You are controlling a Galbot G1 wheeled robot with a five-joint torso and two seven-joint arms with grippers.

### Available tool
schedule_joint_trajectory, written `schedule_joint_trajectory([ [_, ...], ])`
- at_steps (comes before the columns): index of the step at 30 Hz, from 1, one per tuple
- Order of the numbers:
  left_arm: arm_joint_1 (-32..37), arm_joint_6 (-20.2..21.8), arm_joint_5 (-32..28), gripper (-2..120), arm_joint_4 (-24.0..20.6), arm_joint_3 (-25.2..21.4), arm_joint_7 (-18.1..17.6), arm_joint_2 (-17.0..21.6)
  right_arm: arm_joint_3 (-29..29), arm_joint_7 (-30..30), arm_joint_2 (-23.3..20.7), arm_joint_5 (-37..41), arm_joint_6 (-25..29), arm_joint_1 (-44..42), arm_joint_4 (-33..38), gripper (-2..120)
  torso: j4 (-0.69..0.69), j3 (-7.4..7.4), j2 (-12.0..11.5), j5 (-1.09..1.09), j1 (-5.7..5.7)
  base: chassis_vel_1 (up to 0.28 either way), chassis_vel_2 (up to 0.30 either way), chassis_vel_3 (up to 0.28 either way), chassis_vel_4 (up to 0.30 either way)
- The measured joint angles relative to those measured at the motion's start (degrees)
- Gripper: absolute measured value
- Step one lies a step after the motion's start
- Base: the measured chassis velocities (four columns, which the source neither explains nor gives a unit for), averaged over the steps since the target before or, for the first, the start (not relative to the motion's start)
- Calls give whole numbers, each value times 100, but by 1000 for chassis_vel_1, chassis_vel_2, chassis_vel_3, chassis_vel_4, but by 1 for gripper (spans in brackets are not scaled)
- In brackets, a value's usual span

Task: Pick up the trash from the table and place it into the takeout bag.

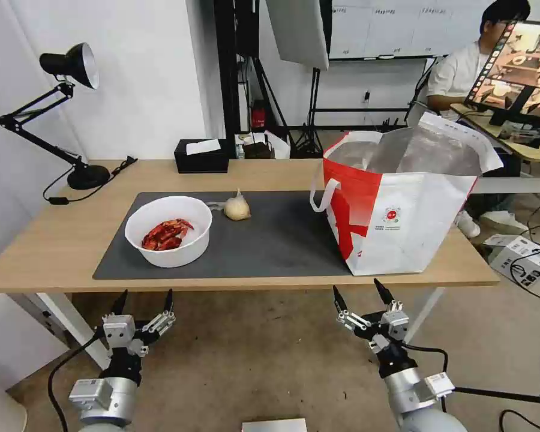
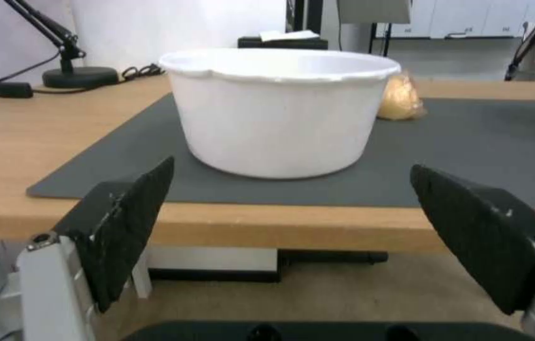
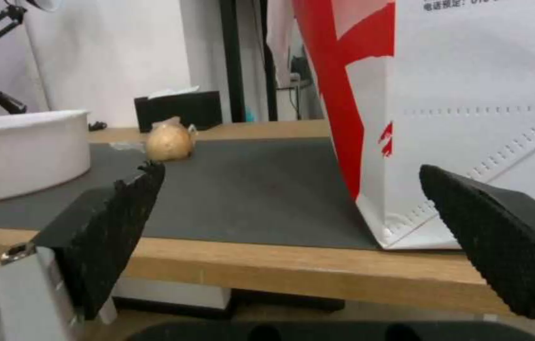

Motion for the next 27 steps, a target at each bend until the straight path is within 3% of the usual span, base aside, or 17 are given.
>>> schedule_joint_trajectory([
  [20,176,-82,195,100,-78,-12,30,-146,101,30,65,-82,-37,-182,27,100,0,0,0,0,0,0,0,0,0],
  [27,206,-98,218,100,-126,-37,34,-181,-204,35,-207,-159,-407,164,325,100,0,0,0,0,0,0,0,0,0],
])
